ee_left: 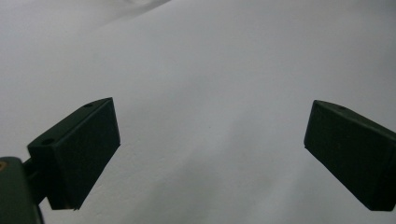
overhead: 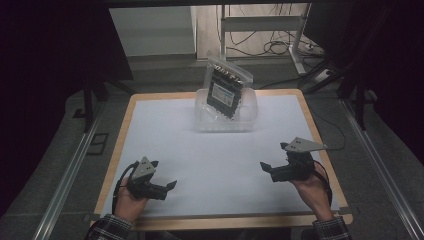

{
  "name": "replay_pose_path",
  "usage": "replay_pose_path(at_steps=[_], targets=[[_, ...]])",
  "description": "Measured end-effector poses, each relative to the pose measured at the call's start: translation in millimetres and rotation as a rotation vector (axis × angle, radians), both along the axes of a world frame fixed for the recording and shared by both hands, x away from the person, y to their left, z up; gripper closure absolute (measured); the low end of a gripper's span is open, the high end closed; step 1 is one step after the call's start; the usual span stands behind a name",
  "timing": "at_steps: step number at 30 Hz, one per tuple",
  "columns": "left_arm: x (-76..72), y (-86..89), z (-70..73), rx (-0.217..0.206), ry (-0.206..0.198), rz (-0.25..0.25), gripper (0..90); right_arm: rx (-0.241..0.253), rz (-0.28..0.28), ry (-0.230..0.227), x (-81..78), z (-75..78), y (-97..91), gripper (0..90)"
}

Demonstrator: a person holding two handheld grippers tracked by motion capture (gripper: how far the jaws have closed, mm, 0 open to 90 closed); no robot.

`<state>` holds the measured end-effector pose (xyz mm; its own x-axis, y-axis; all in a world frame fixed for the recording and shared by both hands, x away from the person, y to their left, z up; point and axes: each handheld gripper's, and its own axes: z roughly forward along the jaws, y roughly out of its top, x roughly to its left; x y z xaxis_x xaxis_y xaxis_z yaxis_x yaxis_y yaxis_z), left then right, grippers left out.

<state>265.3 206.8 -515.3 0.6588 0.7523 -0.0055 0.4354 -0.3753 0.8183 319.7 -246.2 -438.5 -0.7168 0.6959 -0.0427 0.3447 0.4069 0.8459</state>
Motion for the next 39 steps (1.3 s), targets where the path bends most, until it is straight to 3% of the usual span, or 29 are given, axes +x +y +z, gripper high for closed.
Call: replay_pose_path(at_steps=[22, 39], targets=[[-18.5, 11.4, 0.7, 0.006, -0.009, 0.037, 2.6, 0.007, -0.045, -0.018, -23.9, -16.6, -21.2, 0.7], [-25.3, 22.1, -4.4, 0.021, -0.003, 0.074, 0.7, -0.033, -0.090, 0.025, -33.6, -40.0, -34.7, 0.4]])
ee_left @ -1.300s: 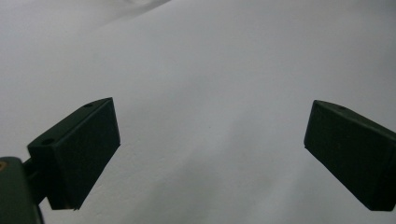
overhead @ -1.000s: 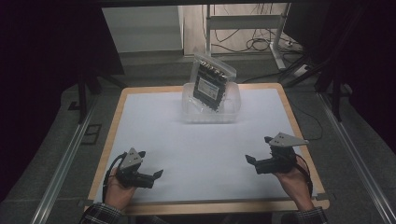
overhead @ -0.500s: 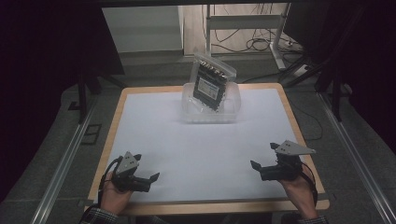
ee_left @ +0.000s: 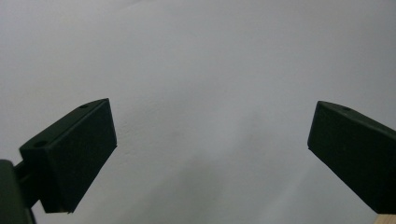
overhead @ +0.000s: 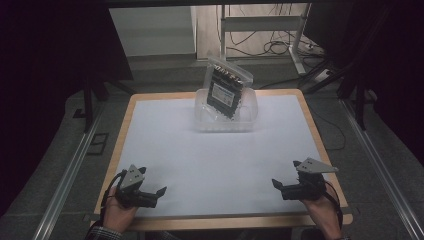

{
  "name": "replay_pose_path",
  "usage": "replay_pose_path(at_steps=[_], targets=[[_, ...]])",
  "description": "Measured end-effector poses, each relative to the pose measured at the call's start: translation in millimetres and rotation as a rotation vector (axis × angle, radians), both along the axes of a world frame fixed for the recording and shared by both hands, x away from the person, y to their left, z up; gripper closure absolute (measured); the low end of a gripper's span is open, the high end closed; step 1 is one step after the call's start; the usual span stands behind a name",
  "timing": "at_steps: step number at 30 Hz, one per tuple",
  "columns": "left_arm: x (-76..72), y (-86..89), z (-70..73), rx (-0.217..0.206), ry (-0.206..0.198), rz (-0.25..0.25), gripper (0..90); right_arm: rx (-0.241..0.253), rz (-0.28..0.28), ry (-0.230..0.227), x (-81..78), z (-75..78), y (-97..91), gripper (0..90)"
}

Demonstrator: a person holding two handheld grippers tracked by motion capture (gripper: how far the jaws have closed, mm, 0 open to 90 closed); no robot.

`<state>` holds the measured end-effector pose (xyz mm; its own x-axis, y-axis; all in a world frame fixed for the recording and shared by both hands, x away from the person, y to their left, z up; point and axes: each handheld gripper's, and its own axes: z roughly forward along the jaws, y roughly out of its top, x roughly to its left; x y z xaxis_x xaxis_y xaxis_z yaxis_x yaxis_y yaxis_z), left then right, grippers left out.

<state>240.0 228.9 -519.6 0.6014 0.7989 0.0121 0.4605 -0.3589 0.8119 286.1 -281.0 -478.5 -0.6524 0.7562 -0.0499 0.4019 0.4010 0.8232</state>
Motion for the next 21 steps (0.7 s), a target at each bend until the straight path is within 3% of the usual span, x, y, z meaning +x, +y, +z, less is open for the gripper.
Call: replay_pose_path(at_steps=[10, 21], targets=[[3.3, -1.4, -5.2, 0.044, 0.024, 0.007, 0.0, -0.043, -0.033, 0.022, 1.3, -13.2, -4.9, 0.1], [5.4, -3.2, -8.1, 0.078, 0.039, 0.005, 0.0, -0.092, -0.013, 0.085, 5.9, -26.6, -3.5, 0.0]])
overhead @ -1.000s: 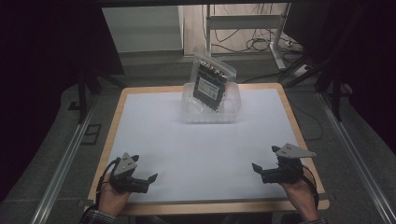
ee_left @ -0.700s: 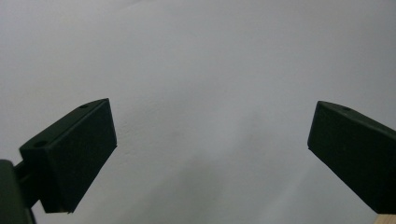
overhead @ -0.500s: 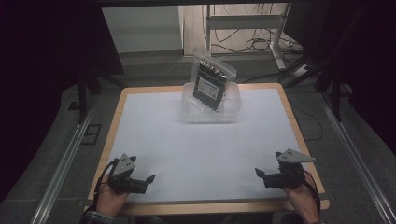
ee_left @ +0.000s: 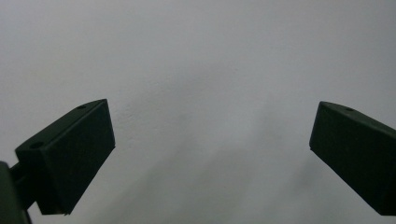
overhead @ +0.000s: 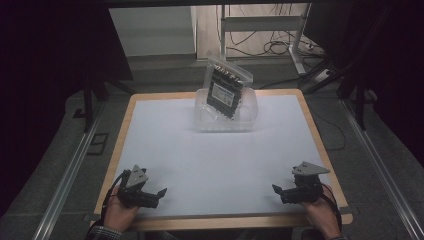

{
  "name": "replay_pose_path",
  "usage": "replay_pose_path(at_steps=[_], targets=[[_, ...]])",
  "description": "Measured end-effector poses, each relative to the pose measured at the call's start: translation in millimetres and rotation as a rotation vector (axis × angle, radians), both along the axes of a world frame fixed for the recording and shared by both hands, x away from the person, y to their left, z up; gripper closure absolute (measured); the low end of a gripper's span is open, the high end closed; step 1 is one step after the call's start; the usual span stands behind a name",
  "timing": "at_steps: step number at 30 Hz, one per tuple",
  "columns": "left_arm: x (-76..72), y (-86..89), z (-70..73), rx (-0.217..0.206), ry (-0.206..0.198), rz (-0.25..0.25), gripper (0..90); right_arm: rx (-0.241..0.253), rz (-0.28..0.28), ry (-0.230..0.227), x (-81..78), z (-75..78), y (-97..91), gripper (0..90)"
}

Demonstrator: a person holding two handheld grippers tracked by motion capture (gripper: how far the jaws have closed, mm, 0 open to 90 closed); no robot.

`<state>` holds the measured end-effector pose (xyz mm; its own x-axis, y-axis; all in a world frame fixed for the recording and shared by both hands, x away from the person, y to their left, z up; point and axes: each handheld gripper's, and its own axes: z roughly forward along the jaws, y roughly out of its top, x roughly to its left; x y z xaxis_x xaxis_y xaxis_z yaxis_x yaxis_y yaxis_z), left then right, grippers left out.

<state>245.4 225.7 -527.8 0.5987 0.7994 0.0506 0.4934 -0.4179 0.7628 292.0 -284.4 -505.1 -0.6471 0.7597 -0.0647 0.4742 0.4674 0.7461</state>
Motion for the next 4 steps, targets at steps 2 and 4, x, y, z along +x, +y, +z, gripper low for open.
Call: replay_pose_path(at_steps=[2, 4], targets=[[0.3, -0.2, -0.1, 0.003, 0.000, 0.001, 0.0, -0.003, 0.002, 0.005, 0.3, -0.8, 0.0, 0.0], [0.8, -0.6, -0.1, 0.003, -0.001, 0.002, 0.0, 0.001, 0.002, 0.005, 0.6, -0.8, -0.8, 0.0]])
